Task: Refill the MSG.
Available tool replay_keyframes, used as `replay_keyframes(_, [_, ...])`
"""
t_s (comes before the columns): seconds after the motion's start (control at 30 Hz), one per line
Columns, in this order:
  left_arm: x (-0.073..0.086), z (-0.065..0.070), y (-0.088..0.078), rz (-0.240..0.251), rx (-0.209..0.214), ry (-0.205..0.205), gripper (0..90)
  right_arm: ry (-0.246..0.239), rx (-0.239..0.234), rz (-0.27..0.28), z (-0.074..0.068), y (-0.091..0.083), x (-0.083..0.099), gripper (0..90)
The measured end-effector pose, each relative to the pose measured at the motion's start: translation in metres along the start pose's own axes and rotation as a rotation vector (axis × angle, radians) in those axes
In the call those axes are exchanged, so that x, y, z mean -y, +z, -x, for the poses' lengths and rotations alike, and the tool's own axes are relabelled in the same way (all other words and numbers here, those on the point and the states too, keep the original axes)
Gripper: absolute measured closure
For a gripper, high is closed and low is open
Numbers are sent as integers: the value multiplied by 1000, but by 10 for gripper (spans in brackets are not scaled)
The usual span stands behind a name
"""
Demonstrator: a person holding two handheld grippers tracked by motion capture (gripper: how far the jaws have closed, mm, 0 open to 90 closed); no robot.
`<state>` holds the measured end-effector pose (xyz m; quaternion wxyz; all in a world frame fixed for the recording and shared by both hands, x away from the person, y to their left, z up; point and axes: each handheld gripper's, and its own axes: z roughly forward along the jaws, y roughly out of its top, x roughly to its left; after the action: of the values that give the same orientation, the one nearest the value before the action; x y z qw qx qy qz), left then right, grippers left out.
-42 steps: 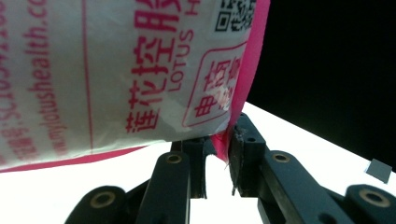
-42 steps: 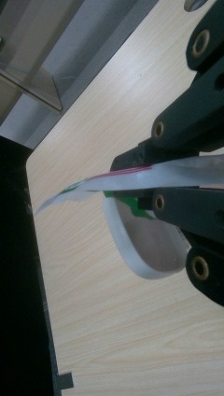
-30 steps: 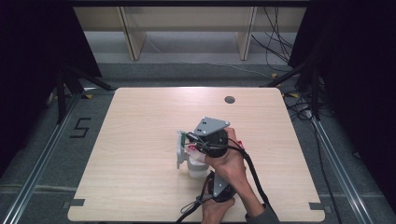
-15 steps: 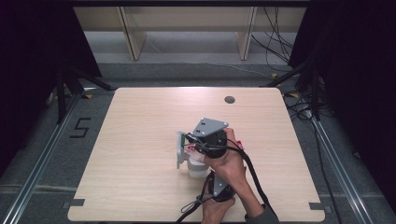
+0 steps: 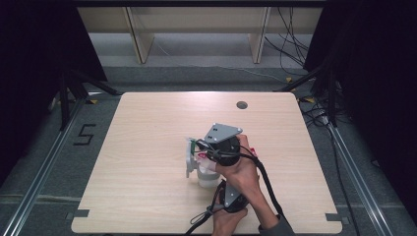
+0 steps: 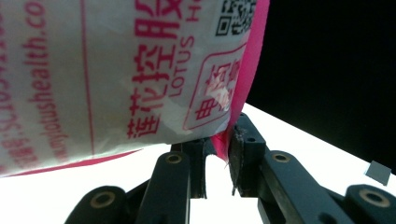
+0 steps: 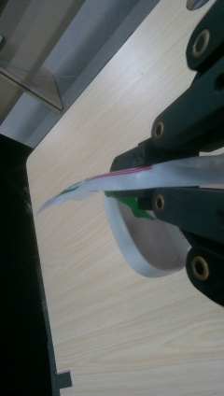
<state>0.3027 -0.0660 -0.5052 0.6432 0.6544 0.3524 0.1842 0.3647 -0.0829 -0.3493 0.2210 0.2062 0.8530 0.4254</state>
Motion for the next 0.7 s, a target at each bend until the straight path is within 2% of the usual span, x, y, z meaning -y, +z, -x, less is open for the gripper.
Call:
replay_keyframes(0.03, [0,0,0,3,-1,-4,773,0,0,-3,-1,0,0,889])
replay_keyframes(0.07, [0,0,1,3,29,-4,773,15,1,-10,-2,0,0,889])
replay_keyframes(0.1, [0,1,1,3,33,-7,773,10,0,-16,-3,0,0,889])
replay_keyframes(0.13, [0,1,1,-1,35,-5,773,-16,-1,-4,-1,2,0,889])
replay_keyframes(0.17, [0,0,0,-3,3,-2,773,-13,1,-6,-1,2,0,889])
replay_keyframes(0.27, [0,0,0,3,2,-6,773,-16,0,-6,-2,2,0,889])
replay_keyframes(0.3, [0,0,1,2,31,-1,772,-6,7,-7,-2,1,0,889])
replay_keyframes(0.33, [0,0,-1,0,2,3,772,-10,2,-6,-2,1,0,889])
replay_keyframes(0.37, [0,-2,-3,-28,-6,33,773,-12,-4,-9,-1,1,0,888])
replay_keyframes(0.4, [0,-3,-3,-33,-11,40,773,16,4,-9,-2,0,0,889])
replay_keyframes(0.47, [0,-1,-1,-16,-4,21,773,15,1,-8,-2,-1,0,889])
replay_keyframes(0.7, [0,-1,-1,-13,1,16,773,-9,7,-12,-3,3,0,889])
